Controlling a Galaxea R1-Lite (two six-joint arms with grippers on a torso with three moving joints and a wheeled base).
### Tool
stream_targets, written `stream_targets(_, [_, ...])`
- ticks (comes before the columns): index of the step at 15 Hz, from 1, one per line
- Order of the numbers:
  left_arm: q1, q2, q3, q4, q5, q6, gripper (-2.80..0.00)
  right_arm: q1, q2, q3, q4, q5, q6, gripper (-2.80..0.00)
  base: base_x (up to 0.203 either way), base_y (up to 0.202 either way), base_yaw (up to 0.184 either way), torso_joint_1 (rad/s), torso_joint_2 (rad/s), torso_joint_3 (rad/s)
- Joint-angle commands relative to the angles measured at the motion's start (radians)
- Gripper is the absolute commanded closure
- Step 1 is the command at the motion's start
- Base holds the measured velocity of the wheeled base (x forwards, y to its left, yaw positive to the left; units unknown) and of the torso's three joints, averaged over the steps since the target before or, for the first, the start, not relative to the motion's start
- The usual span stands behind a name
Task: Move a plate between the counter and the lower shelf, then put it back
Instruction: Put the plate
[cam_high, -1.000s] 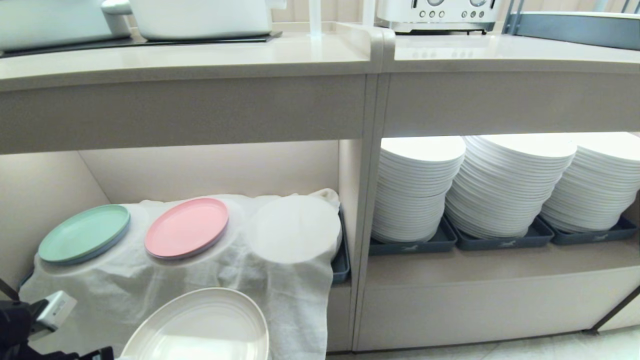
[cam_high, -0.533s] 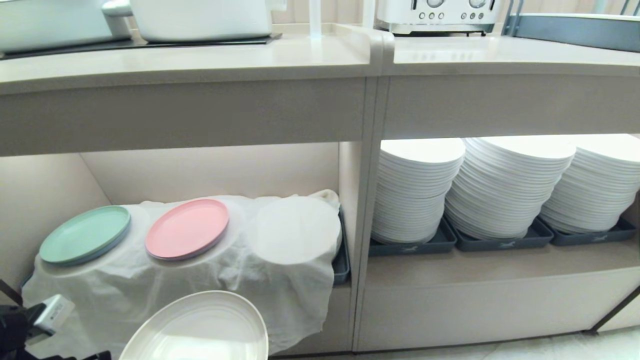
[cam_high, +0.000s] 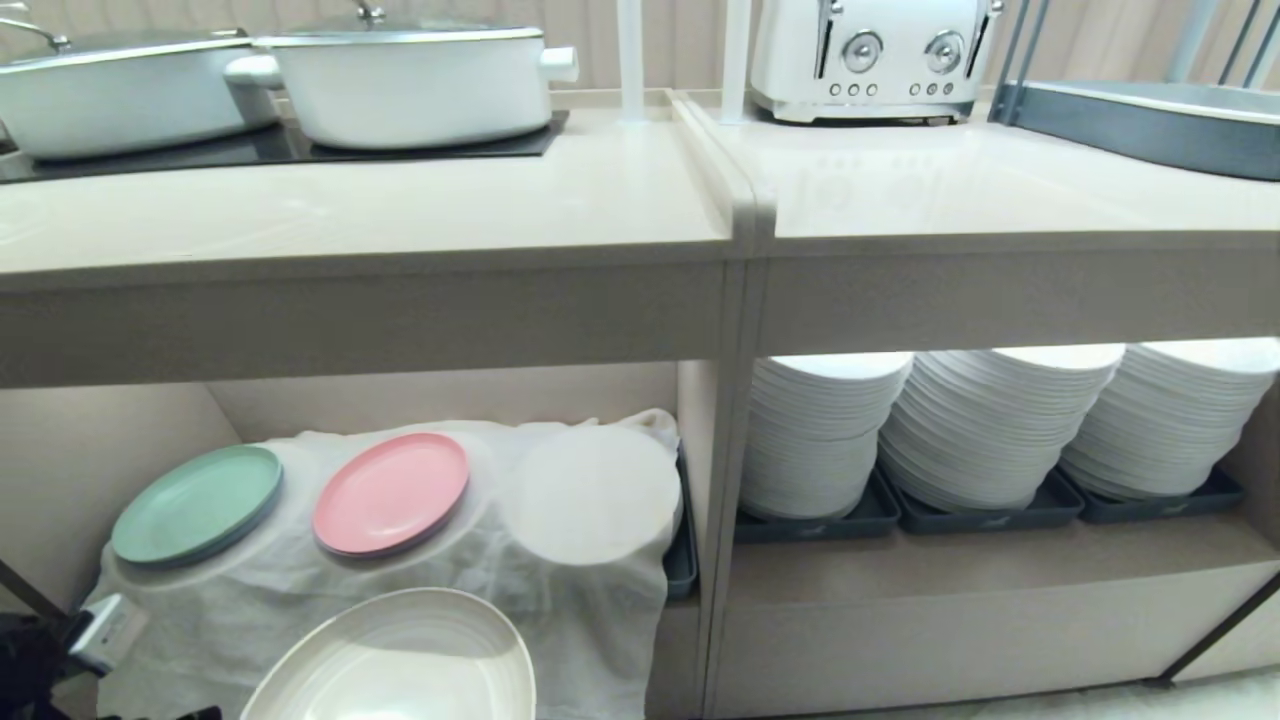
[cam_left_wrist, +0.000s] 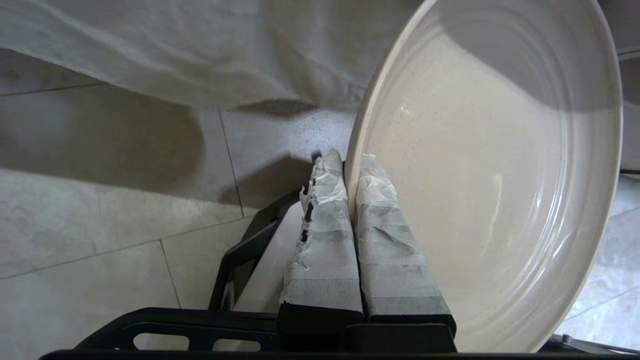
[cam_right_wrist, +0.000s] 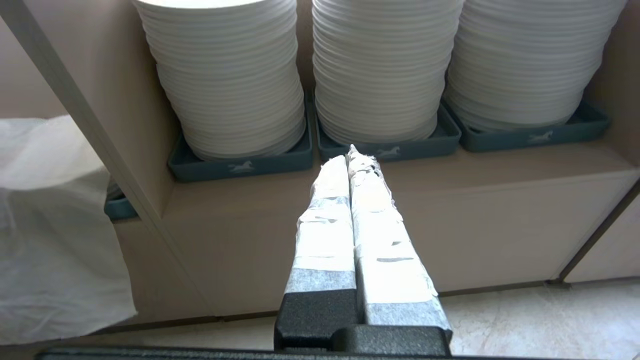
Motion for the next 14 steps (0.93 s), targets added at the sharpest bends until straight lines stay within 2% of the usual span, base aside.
stream_targets(1, [0.0,0.003,0.0,0.0,-0.002,-0.002,0.0,0.0,0.0,0.0,0.0,-0.001,0.0,0.0,0.0,0.0,0.0,0.173,-0.47,-0.28])
stream_targets(14, [0.0,0.006,0.0,0.0,-0.002,-0.004,0.0,0.0,0.0,0.0,0.0,-0.001,0.0,0.0,0.0,0.0,0.0,0.204,-0.49,-0.28])
